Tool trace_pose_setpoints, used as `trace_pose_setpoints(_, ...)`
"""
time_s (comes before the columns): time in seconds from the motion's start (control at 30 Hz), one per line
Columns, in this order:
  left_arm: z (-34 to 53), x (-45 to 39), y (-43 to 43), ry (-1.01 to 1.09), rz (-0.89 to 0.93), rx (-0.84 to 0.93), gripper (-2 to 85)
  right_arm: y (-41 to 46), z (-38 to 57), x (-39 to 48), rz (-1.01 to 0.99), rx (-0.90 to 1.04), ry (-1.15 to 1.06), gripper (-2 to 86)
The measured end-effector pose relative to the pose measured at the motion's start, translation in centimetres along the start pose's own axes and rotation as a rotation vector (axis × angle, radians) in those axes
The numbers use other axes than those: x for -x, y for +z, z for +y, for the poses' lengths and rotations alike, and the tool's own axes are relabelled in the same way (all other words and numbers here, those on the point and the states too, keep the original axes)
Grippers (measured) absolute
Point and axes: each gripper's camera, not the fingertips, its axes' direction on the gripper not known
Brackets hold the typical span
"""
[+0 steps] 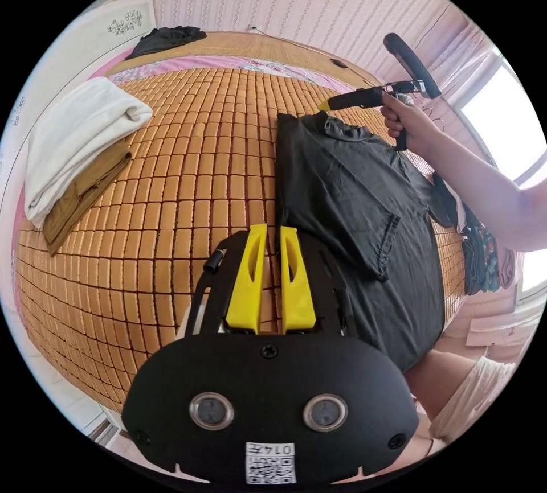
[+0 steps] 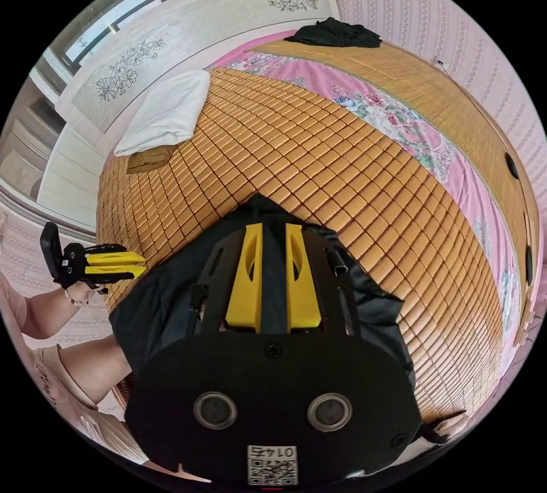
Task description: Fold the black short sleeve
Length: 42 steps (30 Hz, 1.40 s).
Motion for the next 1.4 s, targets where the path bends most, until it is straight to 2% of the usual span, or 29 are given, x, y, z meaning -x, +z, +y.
trace_pose_setpoints(0.1,-0.2,-3.6,-0.3,0.100,0.131,0.023,3.7,-1.9,5.8,1.1,-0.013,0.009,0.045,2.2)
trace_pose_setpoints(0.2,-0.2,-7.6,1.5,0.163,0.242,0.107,4.7,-1.5,11.5,3.3,-0.022,0.132,0.086,0.4)
trace_pose_setpoints(0.33,-0.2,-11.1,3.7,0.210,0.272,0.167,4.9,-0.2,16.9,4.6,0.050,0.265,0.136,-0.1)
trace_pose_setpoints(0.4,0.1,-13.0,5.2,0.291,0.191,0.229,4.4,-0.4,18.3,4.6,0.070,0.235,0.146,-0.2)
trace_pose_setpoints(0.47,0.3,-14.1,5.0,0.340,0.139,0.190,3.8,-0.8,19.8,4.3,0.057,0.191,0.172,-0.2)
trace_pose_setpoints(0.6,-0.9,-15.6,4.7,0.363,0.161,0.259,5.3,-2.5,22.4,3.8,0.056,0.118,0.278,0.0)
trace_pose_setpoints(0.77,-4.2,-17.9,2.2,0.418,0.229,0.200,4.7,-9.1,31.8,0.8,0.099,-0.110,0.635,2.7)
trace_pose_setpoints(0.97,-10.8,-25.6,4.9,0.617,0.322,0.178,4.1,-13.5,43.9,-3.1,0.246,-0.187,0.975,10.4)
trace_pose_setpoints(1.17,-17.5,-36.4,9.9,0.759,0.408,0.157,4.7,-14.0,48.7,-5.3,0.236,-0.246,1.050,11.0)
trace_pose_setpoints(1.4,-21.8,-46.9,14.9,0.799,0.374,0.188,5.8,-13.2,51.4,-6.9,0.174,-0.264,1.091,6.0)
